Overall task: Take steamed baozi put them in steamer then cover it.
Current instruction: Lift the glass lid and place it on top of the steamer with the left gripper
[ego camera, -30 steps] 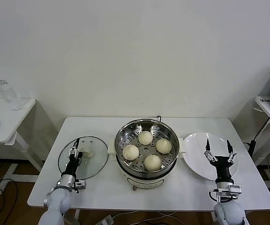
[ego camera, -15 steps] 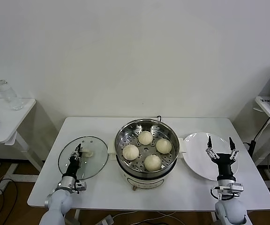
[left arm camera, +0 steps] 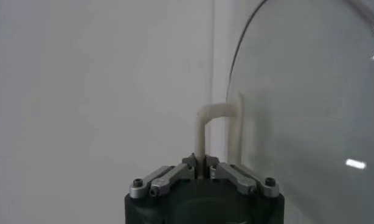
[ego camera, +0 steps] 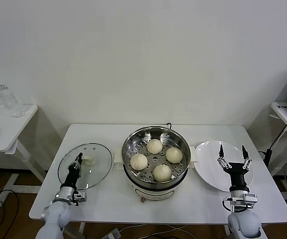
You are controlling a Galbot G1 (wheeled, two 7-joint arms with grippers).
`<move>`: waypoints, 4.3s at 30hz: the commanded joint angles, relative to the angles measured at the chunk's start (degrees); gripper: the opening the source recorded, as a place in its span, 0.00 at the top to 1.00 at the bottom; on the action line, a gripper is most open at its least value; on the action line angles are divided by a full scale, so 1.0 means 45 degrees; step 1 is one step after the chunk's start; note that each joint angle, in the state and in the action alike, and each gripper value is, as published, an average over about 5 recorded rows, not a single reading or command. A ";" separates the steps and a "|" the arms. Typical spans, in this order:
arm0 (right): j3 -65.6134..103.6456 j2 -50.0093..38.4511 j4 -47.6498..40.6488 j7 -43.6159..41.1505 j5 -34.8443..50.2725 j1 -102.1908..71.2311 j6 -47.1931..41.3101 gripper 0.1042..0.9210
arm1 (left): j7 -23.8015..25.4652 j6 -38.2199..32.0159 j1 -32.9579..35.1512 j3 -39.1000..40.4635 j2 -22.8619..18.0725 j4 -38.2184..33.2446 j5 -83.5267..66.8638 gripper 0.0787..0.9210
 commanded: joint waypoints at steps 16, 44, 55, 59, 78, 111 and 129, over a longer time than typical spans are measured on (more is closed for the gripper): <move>0.0016 0.0133 -0.0217 -0.0017 -0.0194 0.0183 -0.0153 0.12 | 0.2437 0.3896 0.1466 0.2032 0.2145 -1.0707 -0.2984 0.87; 0.0686 0.0952 -0.1286 0.0155 -0.0596 0.0745 -0.0604 0.12 | 0.6327 0.9039 -0.0857 0.9780 -0.0851 -0.8706 -0.1027 0.87; 0.0597 0.1033 -0.1460 0.0238 -0.0665 0.0883 -0.0594 0.12 | 0.6634 0.8935 -0.0937 0.9803 -0.1345 -0.7929 0.0093 0.87; 0.0629 0.1075 -0.1573 0.0226 -0.0661 0.0816 -0.0469 0.12 | 0.6909 0.8637 -0.0984 0.9716 -0.1372 -0.7791 0.1151 0.87; 0.0709 0.1021 -0.1817 0.0183 -0.0686 0.0762 -0.0256 0.12 | 0.7222 0.7990 -0.1023 0.9885 -0.1445 -0.7336 0.2439 0.87; 0.0692 0.1031 -0.1970 0.0152 -0.0701 0.0857 -0.0125 0.12 | 0.7275 0.7794 -0.1082 0.9717 -0.1474 -0.6743 0.2741 0.87; 0.0674 0.1008 -0.1967 0.0146 -0.0710 0.0842 -0.0079 0.12 | 0.7204 0.7772 -0.0991 0.9602 -0.1470 -0.6938 0.2707 0.78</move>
